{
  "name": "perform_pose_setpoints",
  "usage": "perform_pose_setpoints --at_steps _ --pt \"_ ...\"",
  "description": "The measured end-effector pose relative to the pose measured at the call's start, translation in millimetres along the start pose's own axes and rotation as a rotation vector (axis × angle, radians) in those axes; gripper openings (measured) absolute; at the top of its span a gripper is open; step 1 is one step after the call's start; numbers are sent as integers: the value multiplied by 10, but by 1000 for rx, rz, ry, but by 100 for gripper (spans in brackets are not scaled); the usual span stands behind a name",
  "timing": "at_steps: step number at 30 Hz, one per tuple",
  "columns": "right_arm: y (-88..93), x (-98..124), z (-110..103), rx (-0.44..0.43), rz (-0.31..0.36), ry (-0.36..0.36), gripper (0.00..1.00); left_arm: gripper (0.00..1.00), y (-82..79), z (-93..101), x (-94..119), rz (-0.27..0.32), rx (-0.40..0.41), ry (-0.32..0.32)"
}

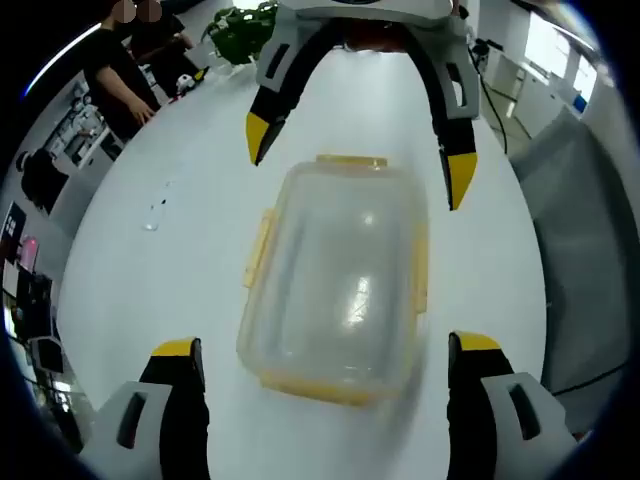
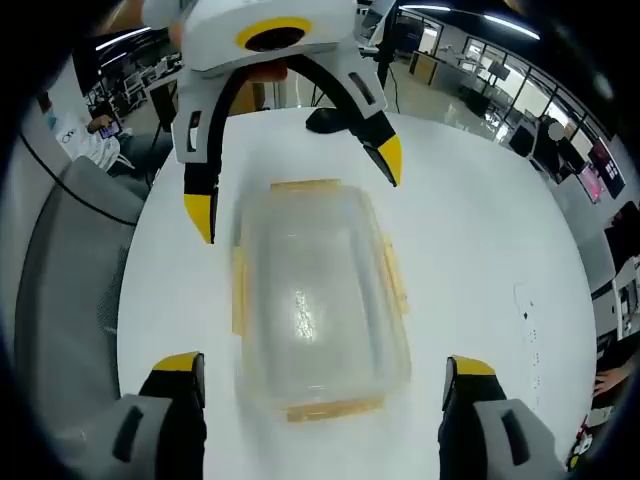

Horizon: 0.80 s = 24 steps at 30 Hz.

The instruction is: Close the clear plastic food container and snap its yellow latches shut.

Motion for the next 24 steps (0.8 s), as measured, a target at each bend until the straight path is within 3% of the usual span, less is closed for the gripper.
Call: perform_pose_setpoints --at_steps 4,9,11,15,24 --pt "63 69 -22 -31 3 43 99 99 99 95 47 -17 5 -7" --pt "152 142 -95 -134 4 90 99 98 158 213 136 22 68 -24" --pt "166 171 -136 -135 16 100 99 98 163 268 163 51 98 -27" --pt "194 235 -320 -189 51 88 99 98 216 383 250 116 194 -60" --pt "376 388 -679 -232 87 104 99 98 422 733 395 144 257 -83"
Point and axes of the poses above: the point that each gripper's makers call its tool centre point, and the gripper's own axes: x roughly backward along the fingers, z roughly to its right, y roughly out of its underside, the point moved 2 cm from there along x, roughly backward along the fingers, and after that the axes turned 6 degrees about y, right-handed, at the moved point
